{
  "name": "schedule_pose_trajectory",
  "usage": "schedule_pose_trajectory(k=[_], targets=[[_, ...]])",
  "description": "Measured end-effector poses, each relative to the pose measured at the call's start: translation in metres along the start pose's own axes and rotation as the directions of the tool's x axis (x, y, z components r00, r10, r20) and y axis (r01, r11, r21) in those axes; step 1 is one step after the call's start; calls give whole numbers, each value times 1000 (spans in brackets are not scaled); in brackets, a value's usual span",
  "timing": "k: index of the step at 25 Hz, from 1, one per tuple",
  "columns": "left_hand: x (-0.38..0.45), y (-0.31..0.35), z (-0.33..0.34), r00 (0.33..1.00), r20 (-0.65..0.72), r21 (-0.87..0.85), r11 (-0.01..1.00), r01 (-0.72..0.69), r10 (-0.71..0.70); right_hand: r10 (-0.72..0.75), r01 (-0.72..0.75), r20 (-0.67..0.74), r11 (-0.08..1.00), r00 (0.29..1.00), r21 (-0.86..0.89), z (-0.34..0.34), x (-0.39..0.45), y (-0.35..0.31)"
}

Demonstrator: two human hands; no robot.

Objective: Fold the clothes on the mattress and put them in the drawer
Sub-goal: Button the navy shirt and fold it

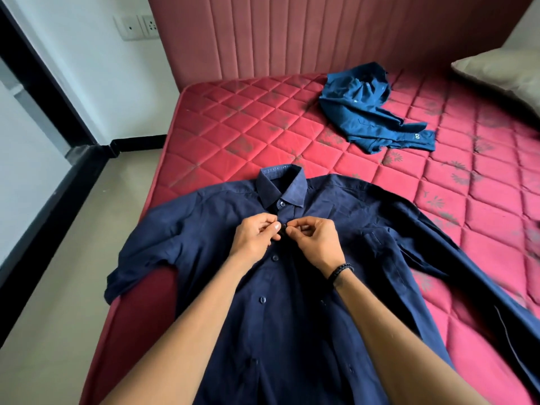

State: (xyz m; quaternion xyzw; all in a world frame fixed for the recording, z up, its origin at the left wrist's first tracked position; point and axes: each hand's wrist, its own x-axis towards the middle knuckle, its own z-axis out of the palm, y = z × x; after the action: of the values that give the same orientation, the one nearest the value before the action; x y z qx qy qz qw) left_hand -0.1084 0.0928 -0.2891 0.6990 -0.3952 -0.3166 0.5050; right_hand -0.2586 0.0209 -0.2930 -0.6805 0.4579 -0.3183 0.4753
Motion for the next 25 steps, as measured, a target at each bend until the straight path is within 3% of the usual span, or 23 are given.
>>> schedule_pose_trajectory(k=[8,13,19,25], targets=[[-1,-1,4,999,-33,-44,999,20,-21,-105,104,115,994,988,18,-8,-2,8],[-5,9,-1,997,9,-70,994,79,-79,-107,105,109,994,988,26,-5,-3,12],[-3,3,7,988,-148,-5,999,44,-45,-32,24,95,996,995,90,-6,-4,4],[-1,4,0,992,-27,-156,981,116,-121,15,-22,61,994,998,111,-2,-3,1]])
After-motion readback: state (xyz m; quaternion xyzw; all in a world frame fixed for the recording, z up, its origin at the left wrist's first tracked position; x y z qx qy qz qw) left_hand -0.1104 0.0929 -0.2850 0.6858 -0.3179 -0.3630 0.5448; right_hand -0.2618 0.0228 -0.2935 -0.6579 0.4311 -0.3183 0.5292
